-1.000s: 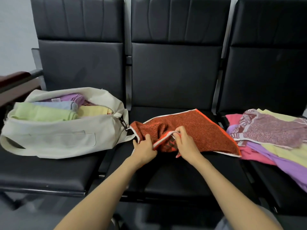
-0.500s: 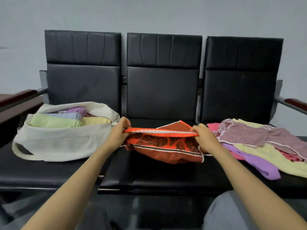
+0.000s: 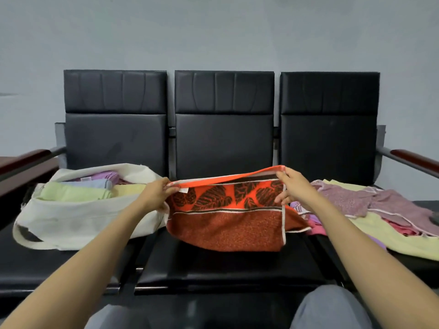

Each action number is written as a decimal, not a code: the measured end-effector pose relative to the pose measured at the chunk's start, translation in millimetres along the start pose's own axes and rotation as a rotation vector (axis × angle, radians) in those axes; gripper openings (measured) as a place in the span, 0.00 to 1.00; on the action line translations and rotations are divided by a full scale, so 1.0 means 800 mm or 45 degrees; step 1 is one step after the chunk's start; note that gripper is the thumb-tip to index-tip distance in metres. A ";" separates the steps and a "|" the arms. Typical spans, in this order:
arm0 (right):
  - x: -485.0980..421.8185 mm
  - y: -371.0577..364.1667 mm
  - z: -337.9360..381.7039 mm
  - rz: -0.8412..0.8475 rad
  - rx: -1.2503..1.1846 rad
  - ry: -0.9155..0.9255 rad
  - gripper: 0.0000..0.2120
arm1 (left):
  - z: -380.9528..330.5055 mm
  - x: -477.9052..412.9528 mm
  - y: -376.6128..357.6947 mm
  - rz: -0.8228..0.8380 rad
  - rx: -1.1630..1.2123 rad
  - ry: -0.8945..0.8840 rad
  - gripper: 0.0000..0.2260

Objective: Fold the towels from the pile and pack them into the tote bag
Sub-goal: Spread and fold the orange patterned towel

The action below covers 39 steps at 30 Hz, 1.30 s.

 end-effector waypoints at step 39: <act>-0.014 -0.066 -0.180 -0.031 -0.131 -0.356 0.10 | 0.105 0.030 -0.099 0.193 -0.126 -0.187 0.22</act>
Point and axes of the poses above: each hand's wrist, its own x-axis away from the middle knuckle, its own y-axis out of the back of the hand, z = x × y, the point moved 7 cm from there along -x, towards the middle knuckle, and after that the axes turned 5 degrees about x, right-handed, at the moved point
